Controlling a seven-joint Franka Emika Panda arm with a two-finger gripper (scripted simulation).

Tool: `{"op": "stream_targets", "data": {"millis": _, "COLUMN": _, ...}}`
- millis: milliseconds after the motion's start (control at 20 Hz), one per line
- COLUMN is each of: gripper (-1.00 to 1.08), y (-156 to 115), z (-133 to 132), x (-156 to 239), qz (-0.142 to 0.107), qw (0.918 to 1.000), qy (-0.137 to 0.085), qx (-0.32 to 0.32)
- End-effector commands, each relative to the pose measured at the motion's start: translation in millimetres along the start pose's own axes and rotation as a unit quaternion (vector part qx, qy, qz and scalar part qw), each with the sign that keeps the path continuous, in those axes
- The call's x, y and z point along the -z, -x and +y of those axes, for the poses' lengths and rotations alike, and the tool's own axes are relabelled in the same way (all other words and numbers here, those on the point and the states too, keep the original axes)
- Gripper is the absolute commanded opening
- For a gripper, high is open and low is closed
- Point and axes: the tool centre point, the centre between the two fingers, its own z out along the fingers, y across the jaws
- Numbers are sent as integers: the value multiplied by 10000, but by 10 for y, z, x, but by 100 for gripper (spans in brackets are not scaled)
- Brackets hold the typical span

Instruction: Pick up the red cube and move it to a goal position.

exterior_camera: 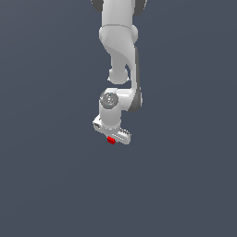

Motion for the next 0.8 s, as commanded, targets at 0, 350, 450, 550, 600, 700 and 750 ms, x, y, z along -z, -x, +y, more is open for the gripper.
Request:
{"op": "stream_targets", "data": {"millis": 0, "gripper": -100, "y": 8, "z": 2, "x": 28, "qz": 3, "qw": 10000, "qy": -2, "qx": 0}}
{"op": "stream_targets", "data": {"millis": 350, "gripper": -100, "y": 98, "z": 29, "x": 245, "qz": 2, "qw": 10000, "qy": -4, "qx": -1}}
{"op": "stream_targets", "data": {"millis": 450, "gripper": -100, "y": 139, "z": 40, "x": 346, "qz": 2, "qw": 10000, "qy": -4, "qx": -1}}
{"op": "stream_targets", "data": {"millis": 550, "gripper": -100, "y": 186, "z": 56, "x": 462, "qz": 0, "qw": 10000, "qy": -7, "qx": -3}}
{"op": "stream_targets", "data": {"millis": 600, "gripper": -100, "y": 213, "z": 63, "x": 527, "qz": 0, "qw": 10000, "qy": -7, "qx": -3}}
{"op": "stream_targets", "data": {"millis": 700, "gripper": -100, "y": 269, "z": 82, "x": 670, "qz": -2, "qw": 10000, "qy": -9, "qx": -6}}
{"op": "stream_targets", "data": {"millis": 750, "gripper": -100, "y": 301, "z": 91, "x": 749, "qz": -2, "qw": 10000, "qy": -9, "qx": -6}}
